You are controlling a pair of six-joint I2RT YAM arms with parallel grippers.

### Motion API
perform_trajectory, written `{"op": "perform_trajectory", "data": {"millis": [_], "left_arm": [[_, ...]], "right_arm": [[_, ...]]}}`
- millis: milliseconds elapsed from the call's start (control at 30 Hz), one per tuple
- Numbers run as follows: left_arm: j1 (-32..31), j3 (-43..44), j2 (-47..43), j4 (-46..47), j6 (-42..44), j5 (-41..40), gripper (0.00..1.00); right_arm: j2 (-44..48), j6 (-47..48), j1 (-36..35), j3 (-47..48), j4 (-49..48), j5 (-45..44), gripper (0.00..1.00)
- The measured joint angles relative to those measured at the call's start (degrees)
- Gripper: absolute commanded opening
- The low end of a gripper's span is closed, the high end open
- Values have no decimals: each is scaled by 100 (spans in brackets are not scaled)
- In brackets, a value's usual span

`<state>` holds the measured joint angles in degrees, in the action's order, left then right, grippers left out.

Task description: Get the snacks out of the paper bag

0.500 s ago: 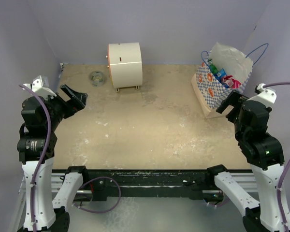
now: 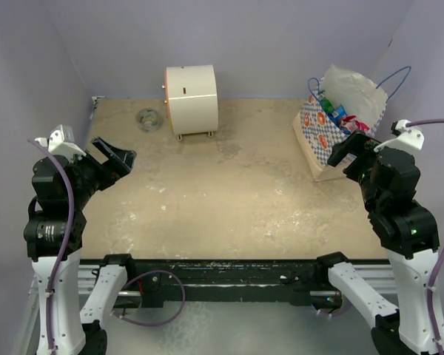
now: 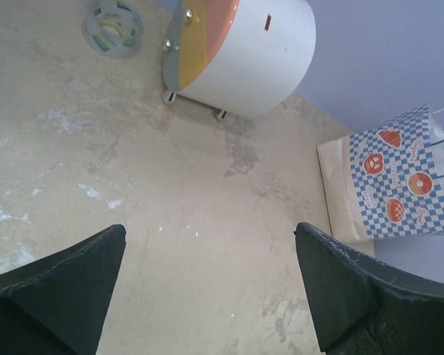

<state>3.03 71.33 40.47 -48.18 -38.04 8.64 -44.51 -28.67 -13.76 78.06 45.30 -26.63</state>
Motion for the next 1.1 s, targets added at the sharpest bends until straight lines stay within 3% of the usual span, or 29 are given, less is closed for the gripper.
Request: {"op": "perform_trajectory", "data": {"millis": [200, 467, 733, 900, 1000, 1100], "left_arm": [[-11, 0, 9, -291, -179, 404, 99], [-11, 0, 188, -310, -293, 1091, 99], [-17, 785, 1639, -269, 157, 1342, 99], [-17, 780, 1921, -249, 380, 1259, 99], [-17, 787, 1958, -304, 479, 994, 99], [-17, 789, 2070, -378, 496, 817, 99]], "right_arm": [[-105, 256, 2, 153, -299, 129, 99], [-1414, 1106, 2, 970, -990, -131, 100], [-2868, 1845, 2, 977, -2063, -107, 100], [-3764, 2203, 2, 1237, -2496, -378, 100], [-4140, 2420, 7, 1272, -2680, -485, 91], [-4435, 2586, 7, 1388, -2774, -557, 73]]}}
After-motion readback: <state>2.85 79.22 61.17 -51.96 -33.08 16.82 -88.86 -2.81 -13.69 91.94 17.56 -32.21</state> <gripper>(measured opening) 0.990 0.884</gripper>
